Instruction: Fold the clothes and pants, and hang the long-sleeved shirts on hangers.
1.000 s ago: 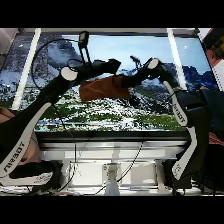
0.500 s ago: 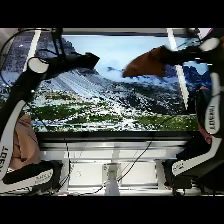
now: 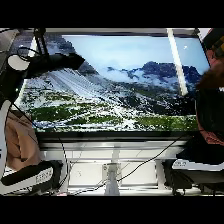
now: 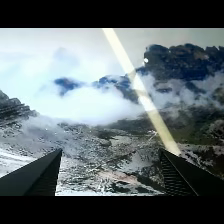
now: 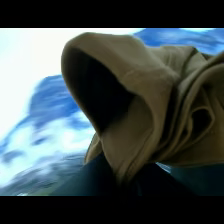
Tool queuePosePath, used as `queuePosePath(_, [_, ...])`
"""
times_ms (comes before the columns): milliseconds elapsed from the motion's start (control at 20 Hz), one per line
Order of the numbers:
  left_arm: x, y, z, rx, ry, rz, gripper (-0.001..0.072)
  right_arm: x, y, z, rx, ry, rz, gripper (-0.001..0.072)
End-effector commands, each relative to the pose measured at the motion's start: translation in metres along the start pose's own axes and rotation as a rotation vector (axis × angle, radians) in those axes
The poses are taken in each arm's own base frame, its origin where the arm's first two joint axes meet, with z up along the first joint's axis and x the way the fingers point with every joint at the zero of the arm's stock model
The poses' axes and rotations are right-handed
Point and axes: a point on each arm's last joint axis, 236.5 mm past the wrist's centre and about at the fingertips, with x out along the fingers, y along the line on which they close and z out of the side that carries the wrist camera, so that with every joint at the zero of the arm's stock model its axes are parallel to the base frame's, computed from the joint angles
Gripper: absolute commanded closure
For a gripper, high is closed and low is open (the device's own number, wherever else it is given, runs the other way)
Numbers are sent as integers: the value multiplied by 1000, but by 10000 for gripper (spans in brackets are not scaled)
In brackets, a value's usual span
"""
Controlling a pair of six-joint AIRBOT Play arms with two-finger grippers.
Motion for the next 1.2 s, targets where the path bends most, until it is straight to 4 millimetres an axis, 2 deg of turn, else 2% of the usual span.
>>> queuePosePath(0, [-2, 3, -1, -2, 5, 3, 1, -38, -101, -29, 288, 75, -300, 699])
queuePosePath(50, [-2, 3, -1, -2, 5, 3, 2, -44, -115, -43, 327, 120, -351, 700])
queuePosePath(150, [-2, 3, -1, -2, 5, 3, 2, -54, -127, -65, 356, 206, -415, 699])
queuePosePath(350, [-2, 3, -1, -2, 5, 3, 2, -56, -129, -87, 370, 294, -437, 698])
queuePosePath(400, [-2, 3, -1, -2, 5, 3, 2, -54, -130, -89, 370, 302, -437, 651])
queuePosePath(450, [-2, 3, -1, -2, 5, 3, 2, -54, -130, -91, 371, 308, -436, 467])
queuePosePath(500, [-2, 3, -1, -2, 5, 3, 2, -53, -129, -93, 367, 317, -431, 233])
queuePosePath(550, [-2, 3, -1, -2, 5, 3, 1, -53, -128, -94, 340, 328, -423, 147])
queuePosePath(800, [-2, 3, -1, -2, 5, 3, 2, -53, -124, -95, 283, 349, -397, 151])
queuePosePath(850, [-2, 3, -1, -2, 5, 3, 2, -49, -116, -92, 283, 337, -361, 152])
queuePosePath(900, [-2, 3, -1, -2, 5, 3, 1, -41, -100, -85, 278, 316, -279, 171])
queuePosePath(1050, [-2, 3, -1, -2, 5, 3, 2, -23, -17, -60, 172, 244, 50, 176])
queuePosePath(1100, [-2, 3, -1, -2, 5, 3, 2, -20, 8, -59, 124, 238, 115, 178])
queuePosePath(1150, [-2, 3, -1, -2, 5, 3, 1, -15, 29, -61, 74, 241, 149, 216])
